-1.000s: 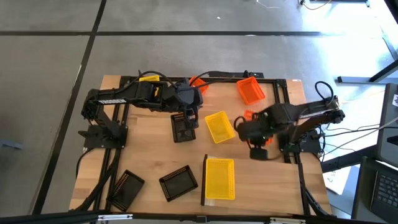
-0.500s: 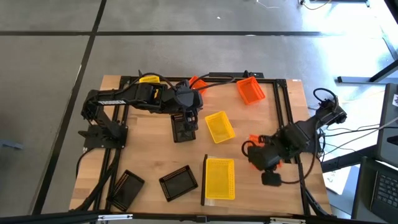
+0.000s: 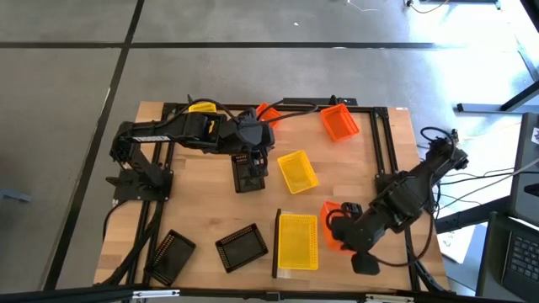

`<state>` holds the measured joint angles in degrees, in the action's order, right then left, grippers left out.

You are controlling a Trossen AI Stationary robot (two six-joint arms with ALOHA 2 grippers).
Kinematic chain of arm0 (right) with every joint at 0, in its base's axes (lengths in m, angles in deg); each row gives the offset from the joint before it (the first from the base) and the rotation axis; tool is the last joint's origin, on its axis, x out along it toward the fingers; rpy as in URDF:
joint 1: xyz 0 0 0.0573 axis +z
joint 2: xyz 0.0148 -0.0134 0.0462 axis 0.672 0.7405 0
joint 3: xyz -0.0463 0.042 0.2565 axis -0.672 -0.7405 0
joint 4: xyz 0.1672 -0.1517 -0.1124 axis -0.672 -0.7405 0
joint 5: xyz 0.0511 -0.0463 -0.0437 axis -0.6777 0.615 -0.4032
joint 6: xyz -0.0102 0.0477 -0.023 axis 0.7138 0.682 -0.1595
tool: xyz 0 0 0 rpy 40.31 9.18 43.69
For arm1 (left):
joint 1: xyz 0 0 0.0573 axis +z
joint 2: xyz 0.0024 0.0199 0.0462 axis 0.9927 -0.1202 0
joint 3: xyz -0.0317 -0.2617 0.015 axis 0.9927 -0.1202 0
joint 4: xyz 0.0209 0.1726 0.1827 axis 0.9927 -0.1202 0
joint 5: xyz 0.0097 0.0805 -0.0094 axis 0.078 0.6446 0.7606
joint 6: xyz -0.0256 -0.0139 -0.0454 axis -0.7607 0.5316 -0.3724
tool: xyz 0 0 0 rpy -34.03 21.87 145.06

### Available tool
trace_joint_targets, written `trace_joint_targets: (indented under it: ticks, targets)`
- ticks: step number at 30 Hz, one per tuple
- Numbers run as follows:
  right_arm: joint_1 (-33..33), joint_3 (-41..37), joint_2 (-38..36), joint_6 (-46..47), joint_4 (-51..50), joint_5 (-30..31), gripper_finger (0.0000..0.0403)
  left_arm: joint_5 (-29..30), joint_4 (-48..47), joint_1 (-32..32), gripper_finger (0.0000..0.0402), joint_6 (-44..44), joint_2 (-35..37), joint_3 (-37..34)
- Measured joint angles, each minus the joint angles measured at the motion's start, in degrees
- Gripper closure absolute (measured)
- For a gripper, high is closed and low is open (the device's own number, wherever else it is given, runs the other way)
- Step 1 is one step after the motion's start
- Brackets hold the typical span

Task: Stack baskets on shelf by color
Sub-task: Put the bottom right orange bin on the shelf

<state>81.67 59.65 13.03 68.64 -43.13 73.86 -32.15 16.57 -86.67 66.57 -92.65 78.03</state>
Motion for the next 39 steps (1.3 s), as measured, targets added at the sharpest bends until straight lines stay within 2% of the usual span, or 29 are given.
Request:
trace_joint_targets:
  ticks: [18, 29, 33, 35, 39]
  targets:
    - [-0.04, 0.02, 5.03, -1.23, 0.73, -6.39, 0.0394, -0.02, 0.0, 0.0, 0.0347, 1.53, 0.04, 0.02]
    - [-0.02, 0.02, 6.14, -1.36, 4.76, -6.6, 0.0391, -0.02, -0.02, 0.0, 0.0347, 1.6, 0.04, 0.02]
    - [-0.02, 0.02, 6.13, -1.28, 5.42, -5.79, 0.0374, -0.07, -0.23, -0.18, 0.0347, 1.6, 0.04, 0.02]
    - [-0.02, 0.02, 6.15, -1.26, 5.7, -4.97, 0.036, -1.54, -0.83, -0.57, 0.0347, 2.26, 0.04, 0.02]
    - [-0.04, -0.01, 6.16, -1.14, 6.17, -4.14, 0.0336, -9.4, -1.67, -1.08, 0.0347, 4.54, 0.06, 0.02]
